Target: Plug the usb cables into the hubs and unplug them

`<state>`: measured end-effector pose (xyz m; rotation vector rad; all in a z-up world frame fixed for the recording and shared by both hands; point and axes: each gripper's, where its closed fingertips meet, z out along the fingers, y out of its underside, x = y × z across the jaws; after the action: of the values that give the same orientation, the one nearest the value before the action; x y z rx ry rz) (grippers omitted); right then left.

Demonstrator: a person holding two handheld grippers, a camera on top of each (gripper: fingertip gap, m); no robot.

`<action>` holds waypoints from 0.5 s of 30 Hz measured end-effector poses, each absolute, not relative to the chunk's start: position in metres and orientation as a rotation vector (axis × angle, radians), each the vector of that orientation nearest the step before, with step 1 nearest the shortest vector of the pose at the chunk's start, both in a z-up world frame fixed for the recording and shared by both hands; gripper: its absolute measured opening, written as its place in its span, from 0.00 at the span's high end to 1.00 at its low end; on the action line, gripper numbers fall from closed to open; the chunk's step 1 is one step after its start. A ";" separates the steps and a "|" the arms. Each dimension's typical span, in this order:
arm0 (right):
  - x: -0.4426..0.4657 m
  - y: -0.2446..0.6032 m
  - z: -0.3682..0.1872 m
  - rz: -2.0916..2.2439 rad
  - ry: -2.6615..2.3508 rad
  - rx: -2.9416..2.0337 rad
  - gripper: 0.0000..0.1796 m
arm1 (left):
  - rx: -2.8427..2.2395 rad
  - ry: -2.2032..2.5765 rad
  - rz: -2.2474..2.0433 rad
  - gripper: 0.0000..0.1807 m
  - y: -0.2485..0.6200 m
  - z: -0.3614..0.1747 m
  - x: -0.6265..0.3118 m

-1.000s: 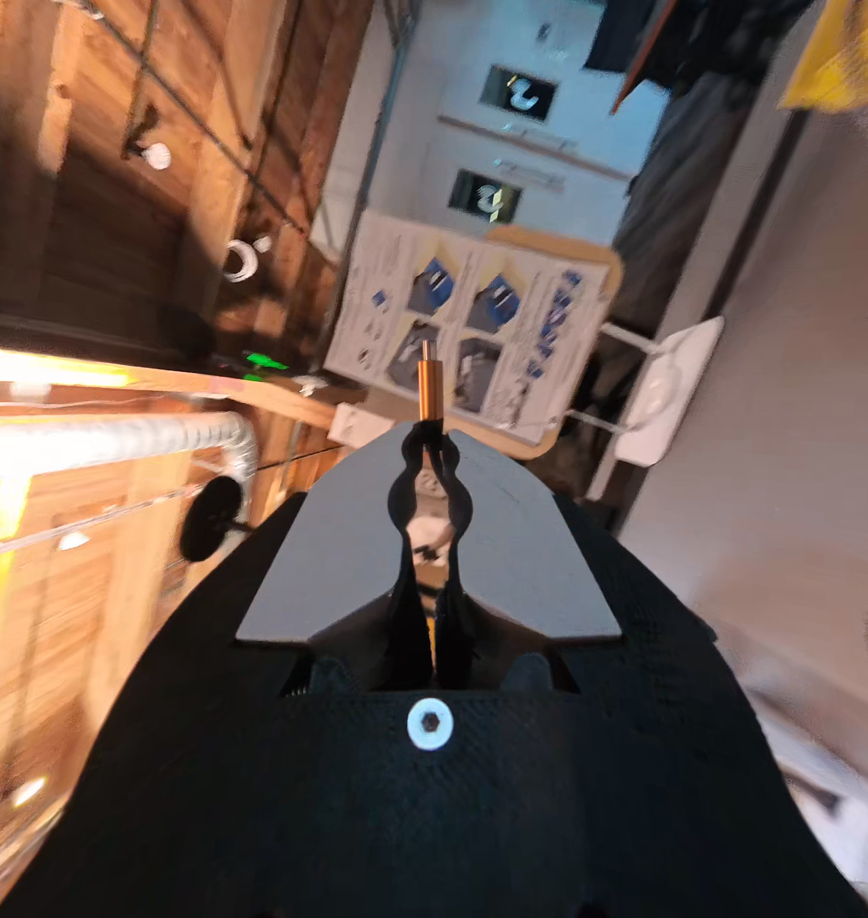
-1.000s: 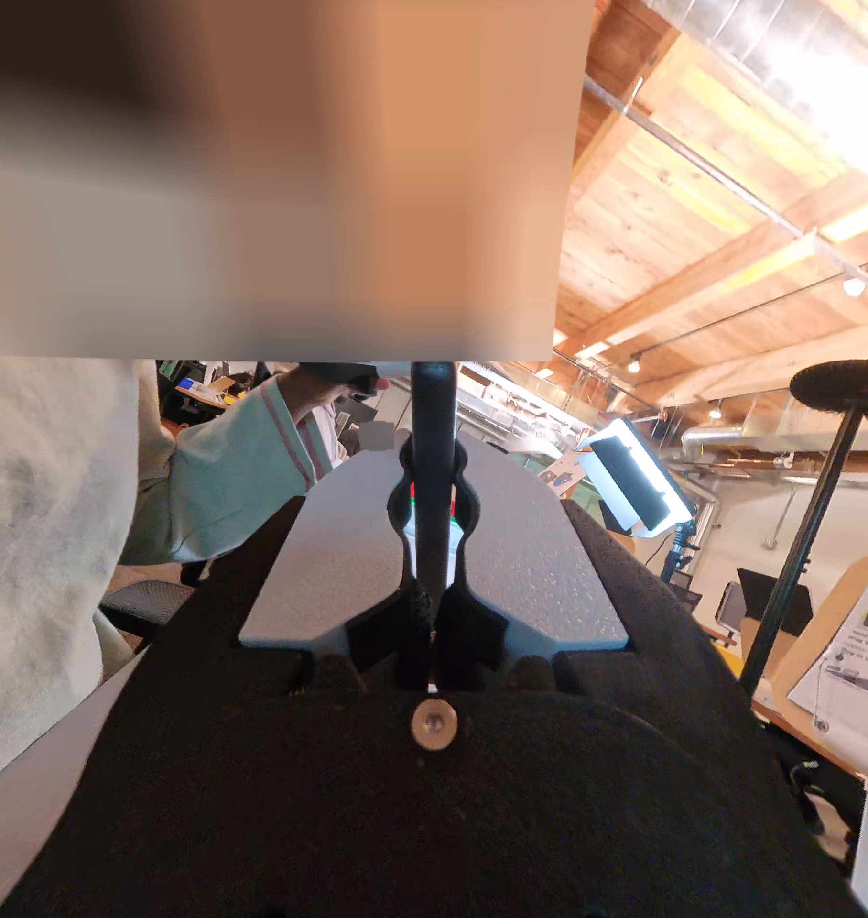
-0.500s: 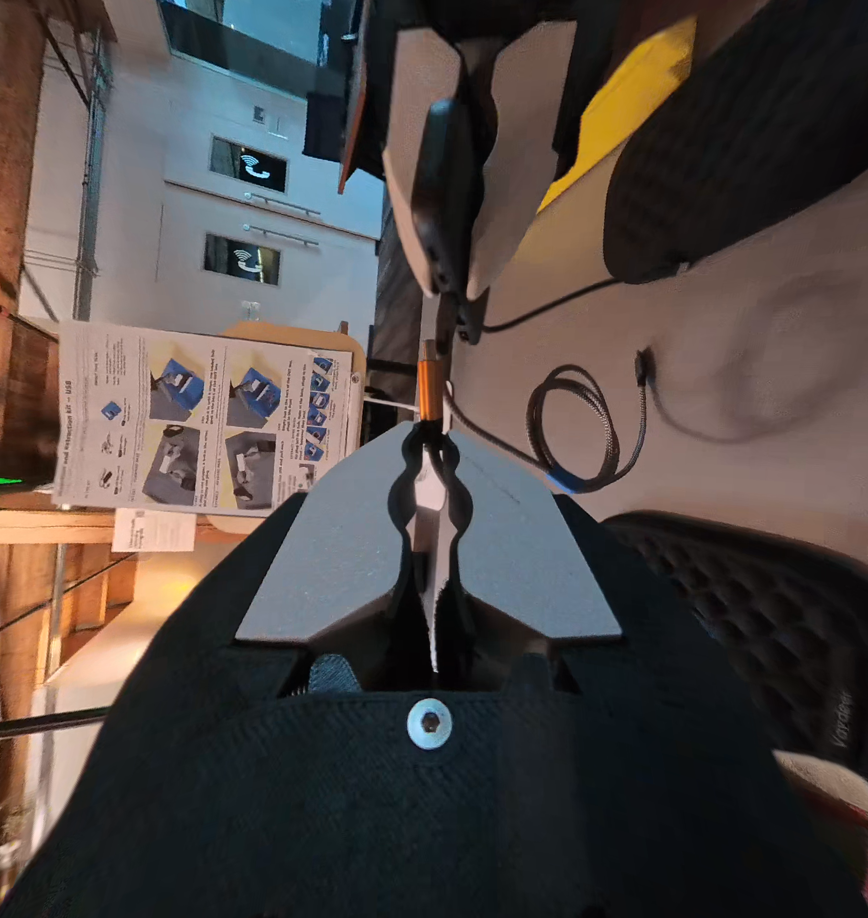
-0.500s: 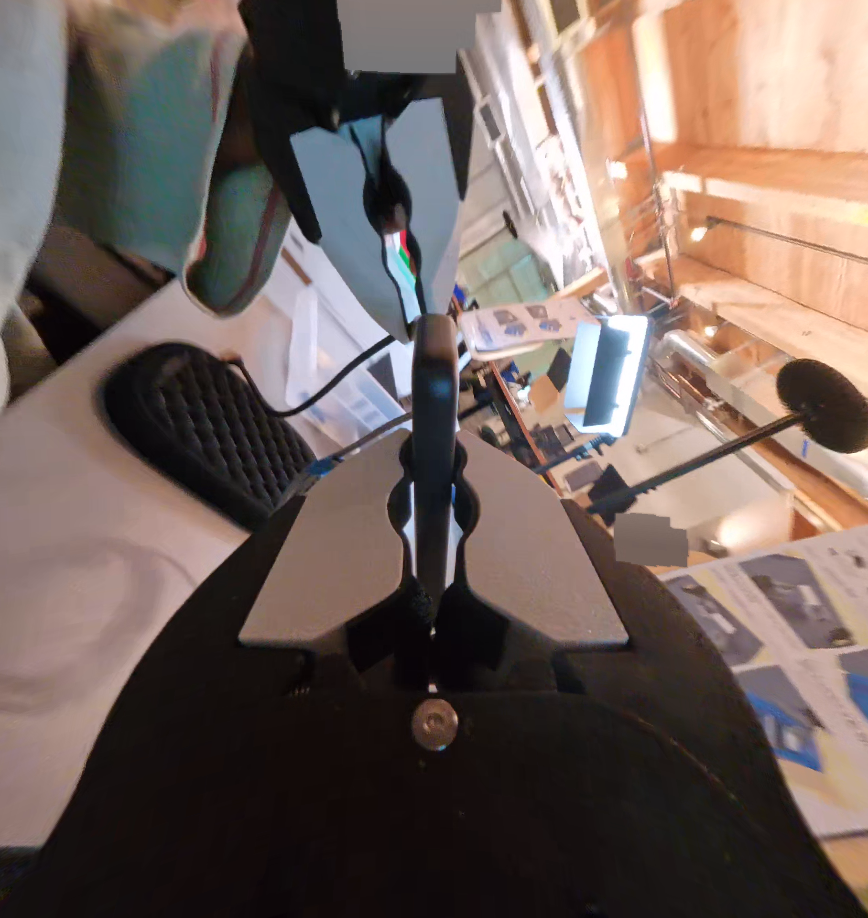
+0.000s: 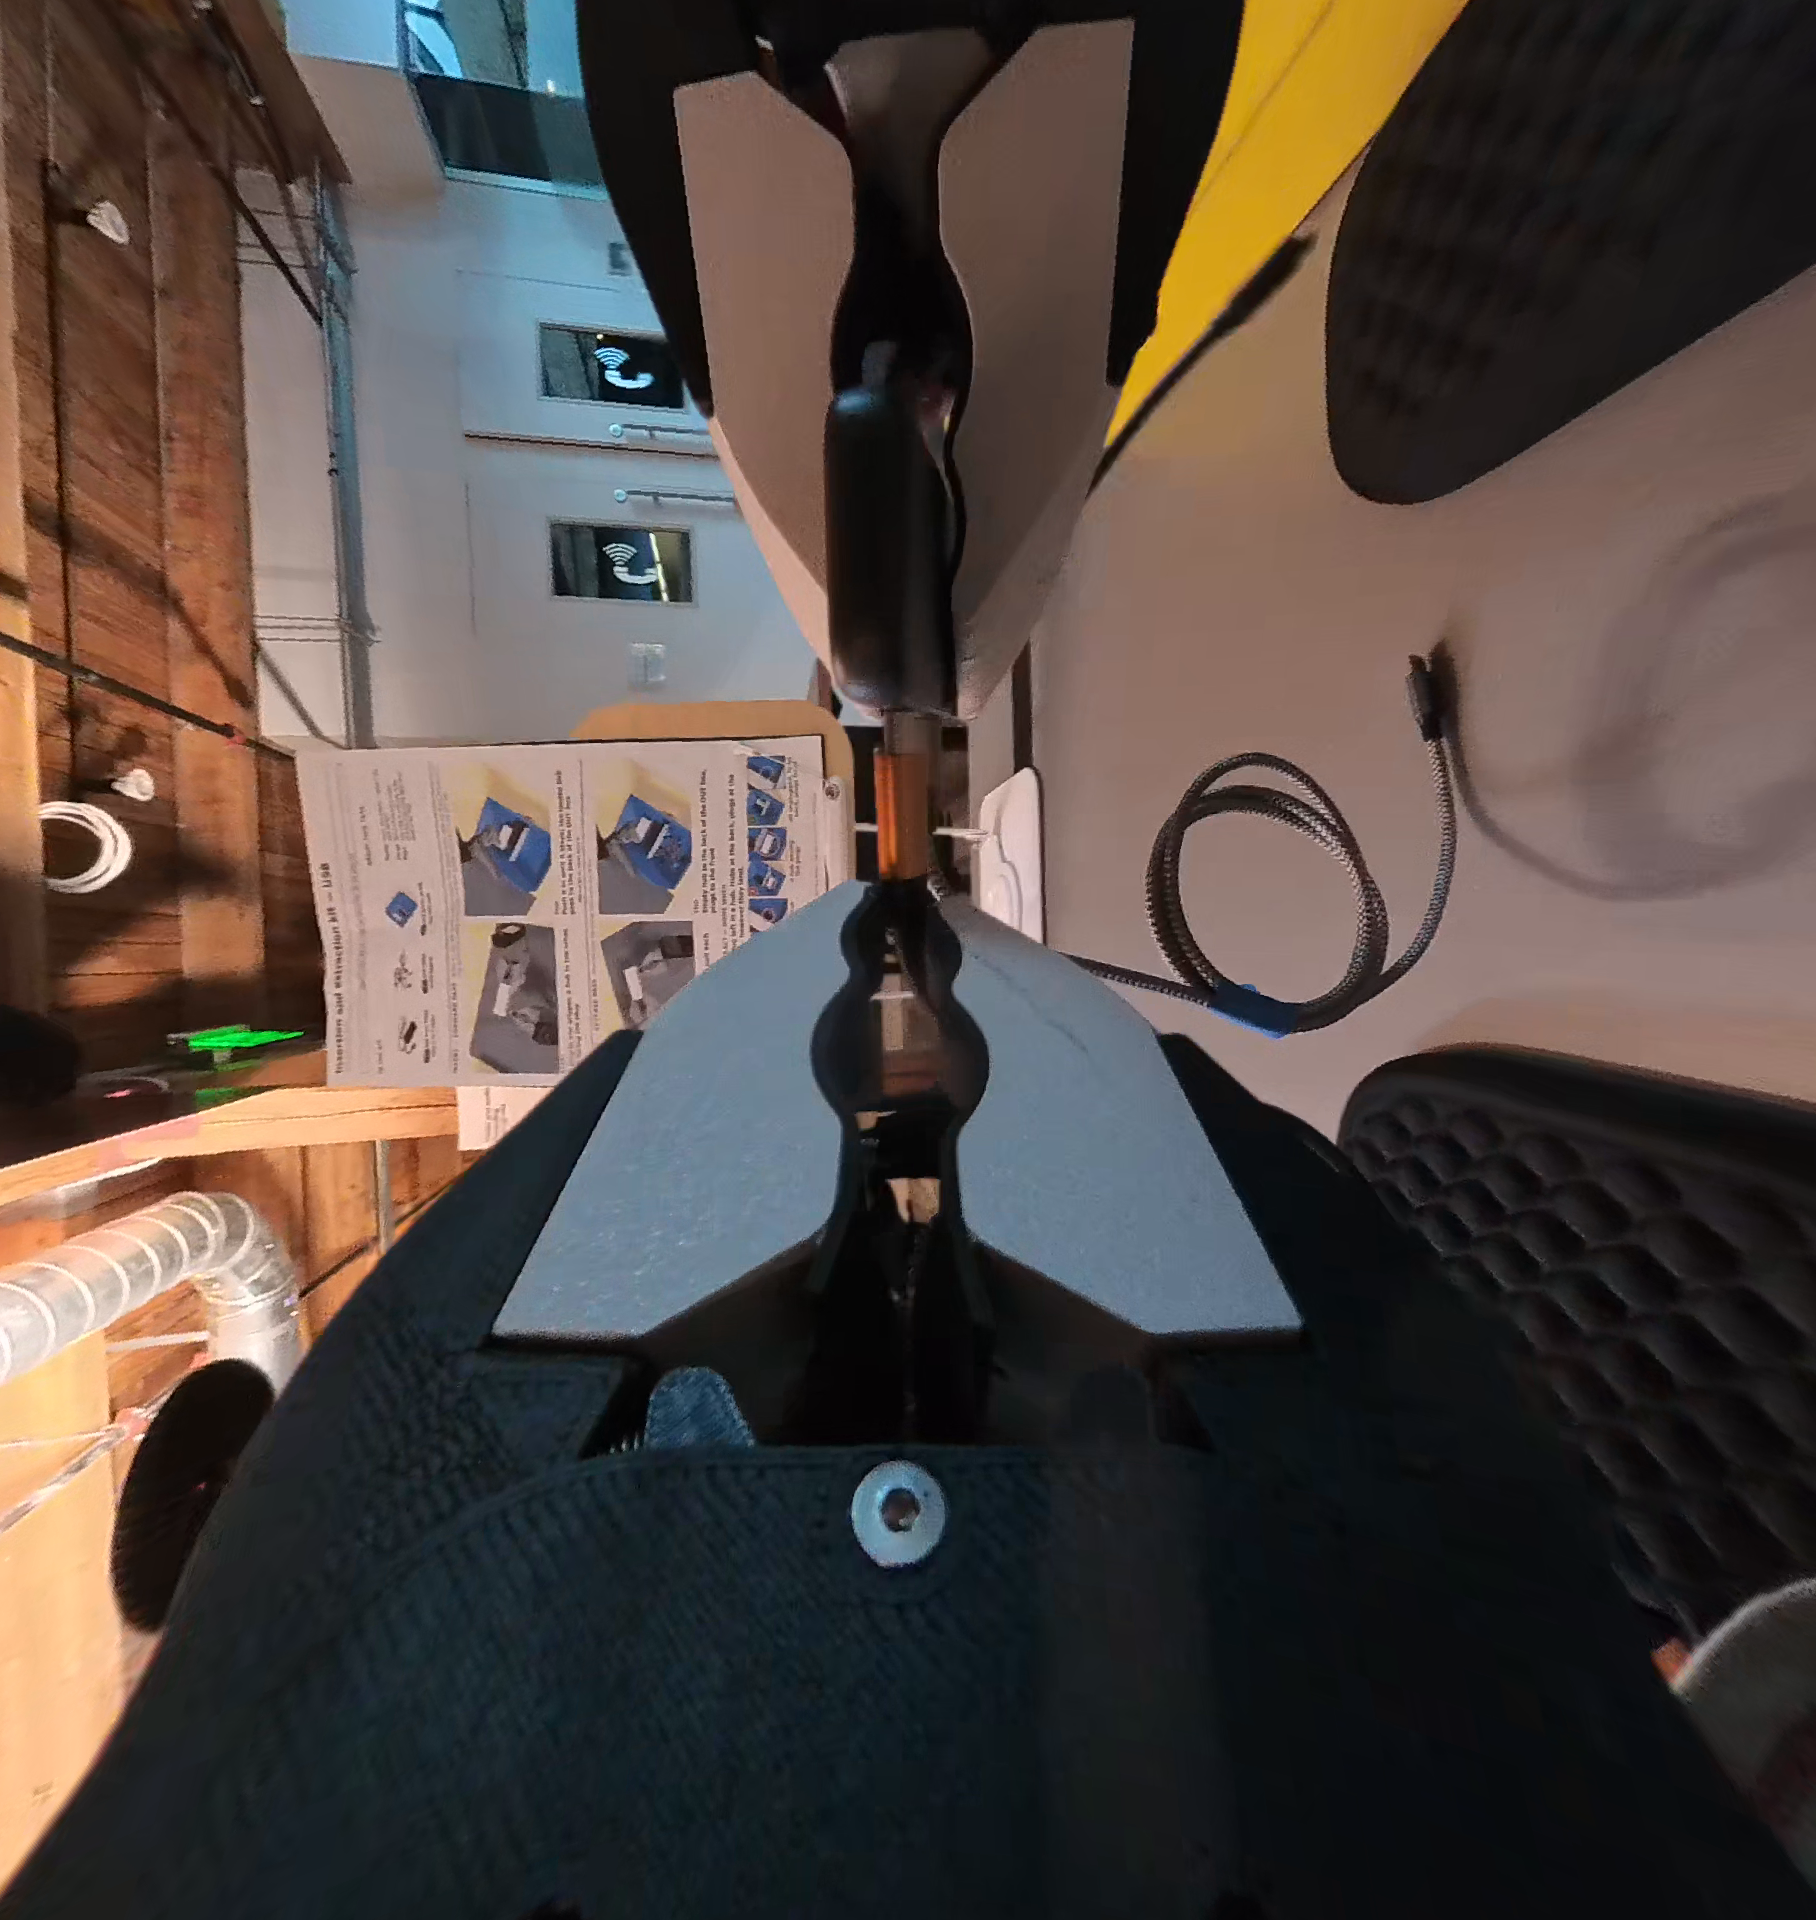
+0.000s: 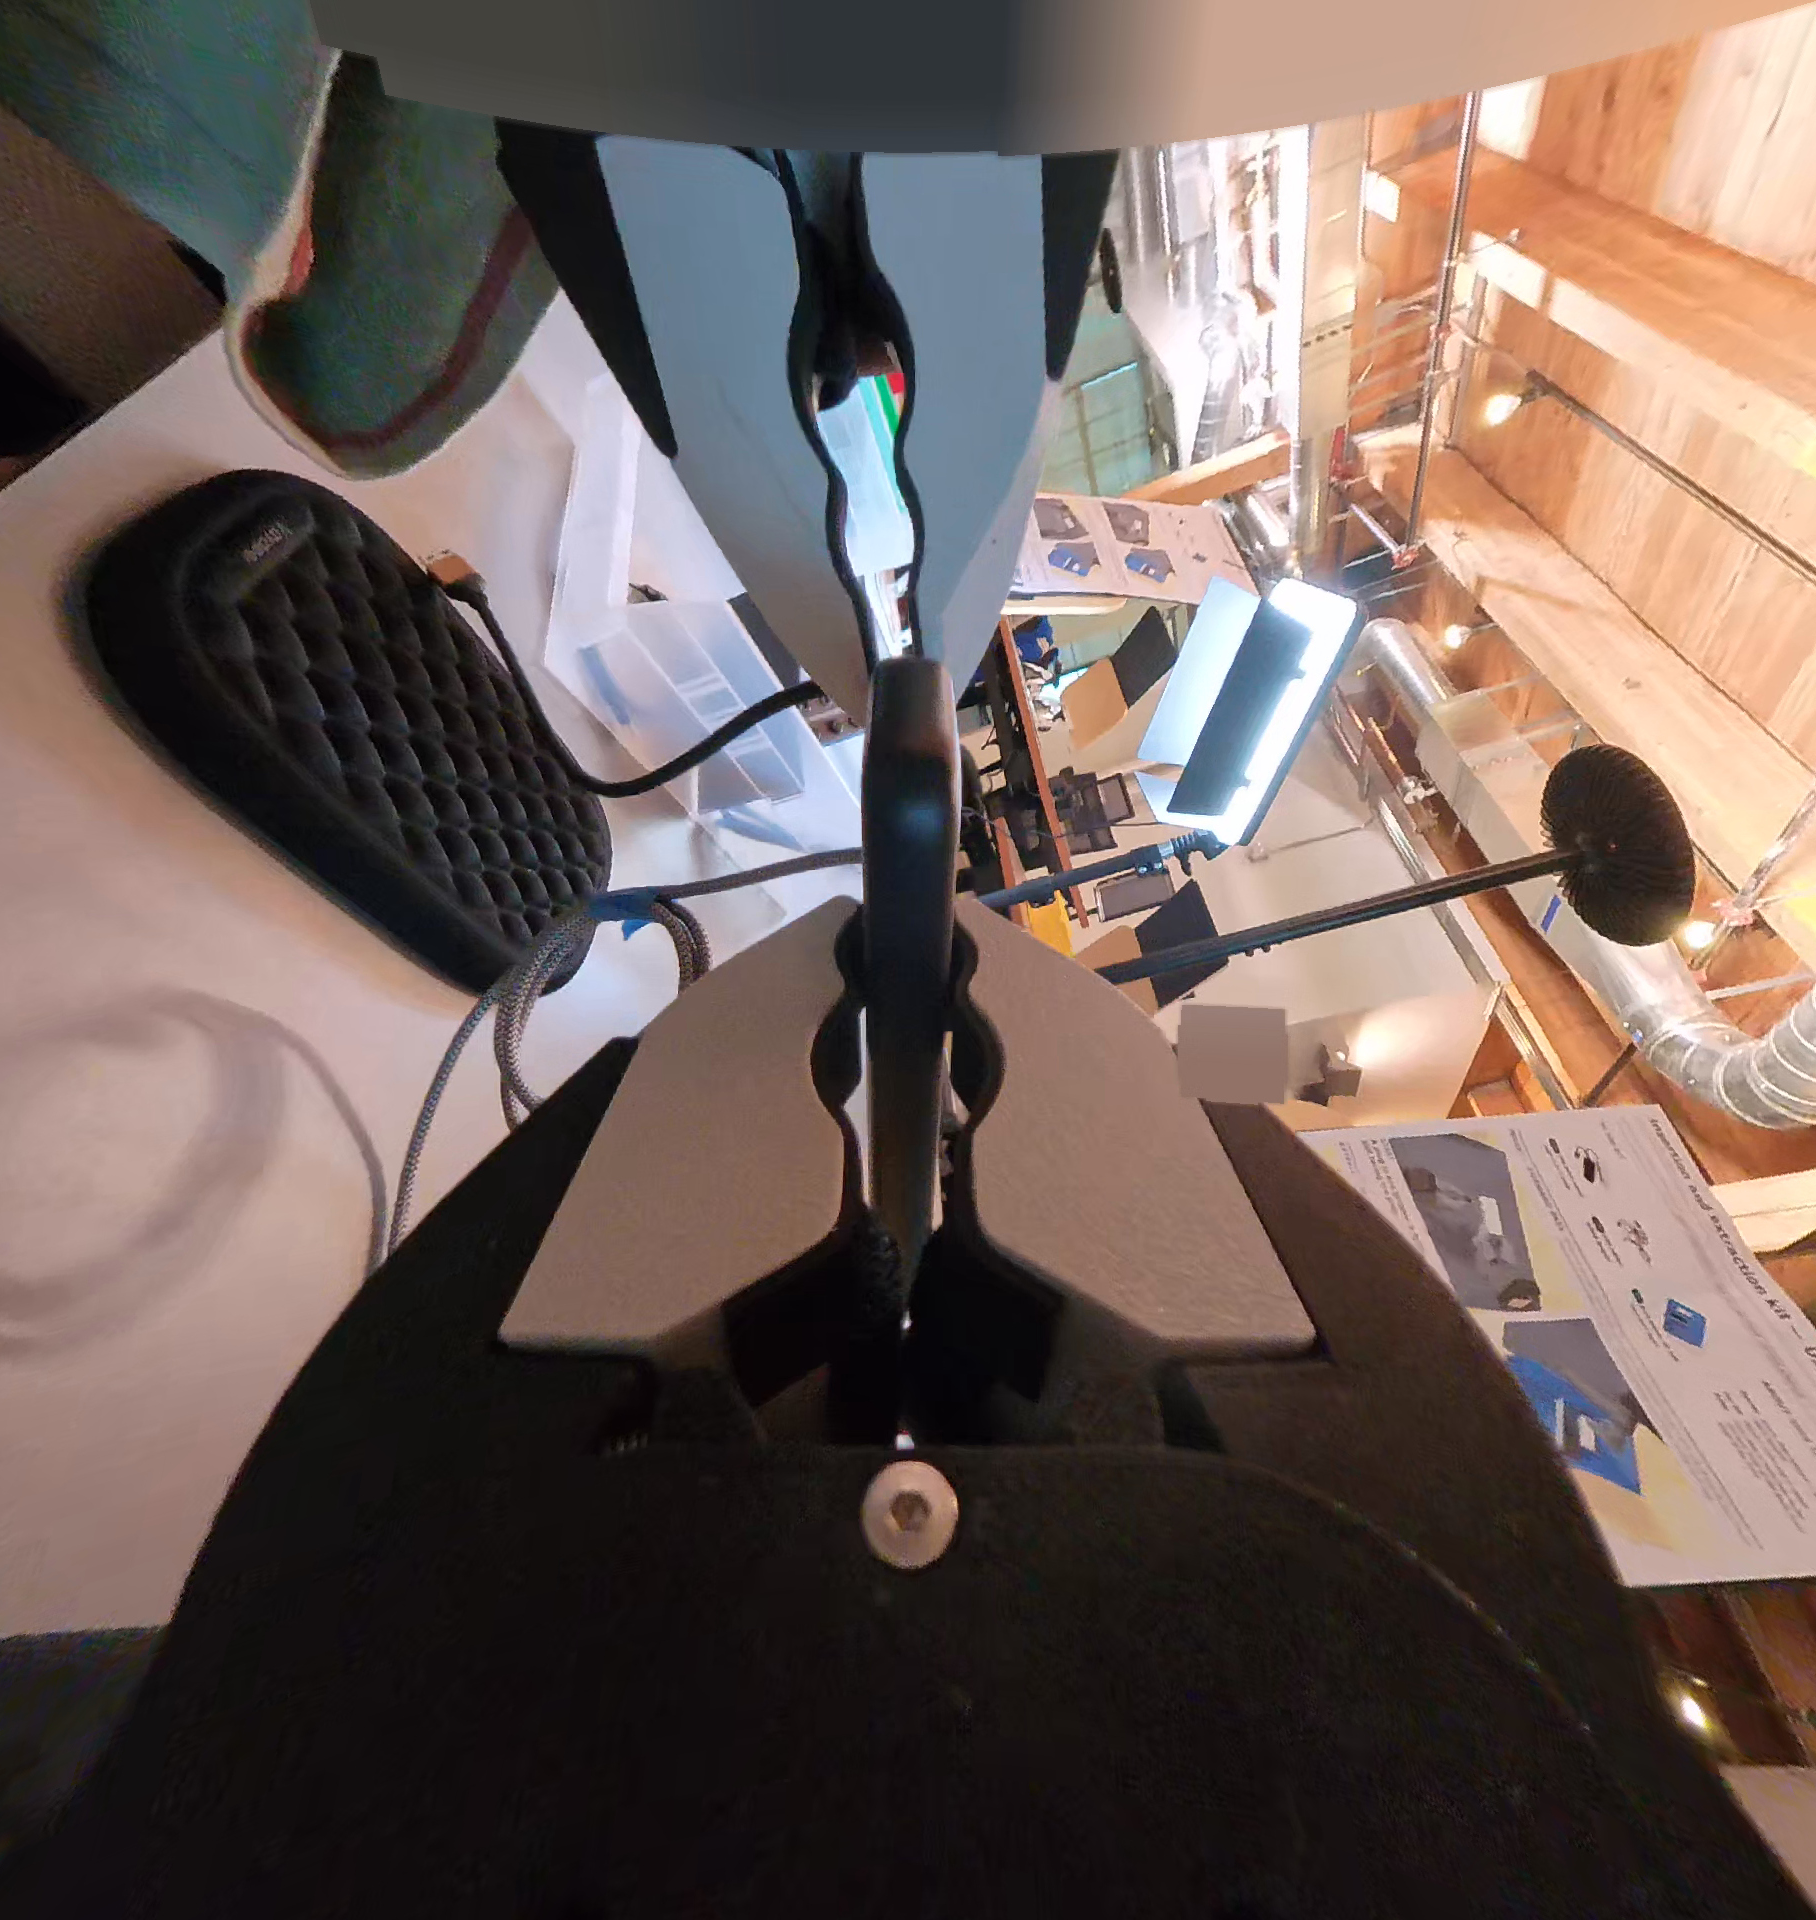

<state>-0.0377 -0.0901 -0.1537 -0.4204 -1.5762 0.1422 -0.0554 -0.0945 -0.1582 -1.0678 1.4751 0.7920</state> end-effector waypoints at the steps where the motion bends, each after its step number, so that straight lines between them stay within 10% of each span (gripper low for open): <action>1: -0.038 -0.089 -0.154 0.139 -1.577 -0.428 0.93 | -1.060 1.471 0.804 0.96 -0.095 -0.158 -0.056; 15: -0.040 -0.074 -0.161 0.094 -1.573 -0.511 0.93 | -0.906 1.442 0.946 0.96 -0.089 -0.153 -0.048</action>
<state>-0.0398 -0.0737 -0.1614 -0.5113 -1.5726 0.0941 -0.0477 -0.0894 -0.1527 -0.9061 1.4418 0.9462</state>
